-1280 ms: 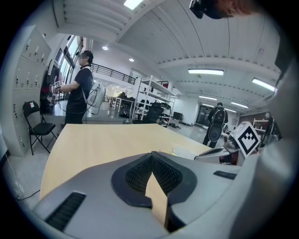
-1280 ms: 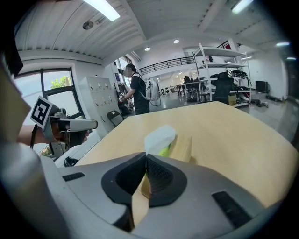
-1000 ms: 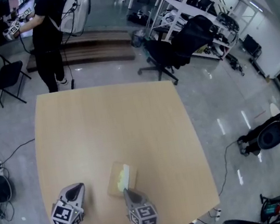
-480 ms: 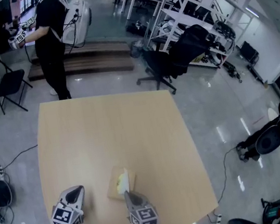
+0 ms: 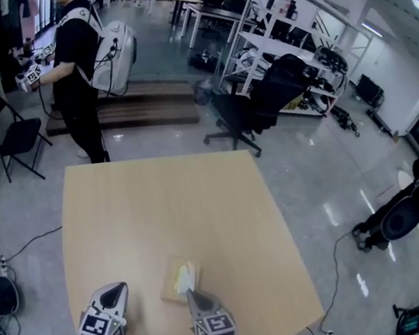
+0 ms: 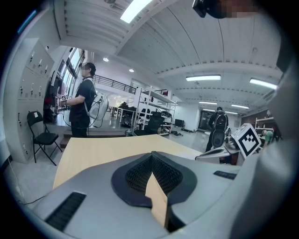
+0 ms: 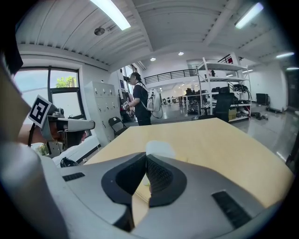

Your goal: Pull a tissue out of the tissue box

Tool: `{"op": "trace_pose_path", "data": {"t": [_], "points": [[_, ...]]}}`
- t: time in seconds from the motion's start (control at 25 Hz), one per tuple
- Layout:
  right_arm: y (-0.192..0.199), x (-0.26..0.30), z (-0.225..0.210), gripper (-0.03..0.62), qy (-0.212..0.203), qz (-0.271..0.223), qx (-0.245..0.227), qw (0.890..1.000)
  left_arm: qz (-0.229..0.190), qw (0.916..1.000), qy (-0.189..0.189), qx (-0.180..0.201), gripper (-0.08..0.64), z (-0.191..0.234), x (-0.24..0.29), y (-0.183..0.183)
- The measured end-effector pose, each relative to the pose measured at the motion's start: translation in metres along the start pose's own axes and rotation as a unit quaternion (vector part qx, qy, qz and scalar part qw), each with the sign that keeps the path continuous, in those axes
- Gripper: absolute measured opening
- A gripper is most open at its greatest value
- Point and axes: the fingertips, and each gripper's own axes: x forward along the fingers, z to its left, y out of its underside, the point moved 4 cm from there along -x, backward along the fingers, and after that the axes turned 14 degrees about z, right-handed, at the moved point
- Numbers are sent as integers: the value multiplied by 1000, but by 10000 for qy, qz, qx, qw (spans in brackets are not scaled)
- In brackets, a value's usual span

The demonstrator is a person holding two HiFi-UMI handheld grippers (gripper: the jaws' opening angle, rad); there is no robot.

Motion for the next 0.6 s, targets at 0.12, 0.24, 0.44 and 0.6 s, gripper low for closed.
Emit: {"op": "trace_pose_path", "data": {"t": [0.12, 0.24, 0.44, 0.6], "points": [[-4, -4, 2, 11, 18, -72, -43, 10000, -56, 10000, -24, 3, 8, -1, -6, -1], [-7, -8, 0, 11, 39, -133, -76, 9999, -117, 9999, -29, 37, 8, -3, -8, -2], [-15, -17, -1, 11, 63, -278, -136, 9995, -230, 9997, -46, 89, 8, -8, -11, -9], [-18, -22, -2, 11, 86, -394, -167, 9990, -280, 9995, -57, 146, 8, -11, -14, -15]]}}
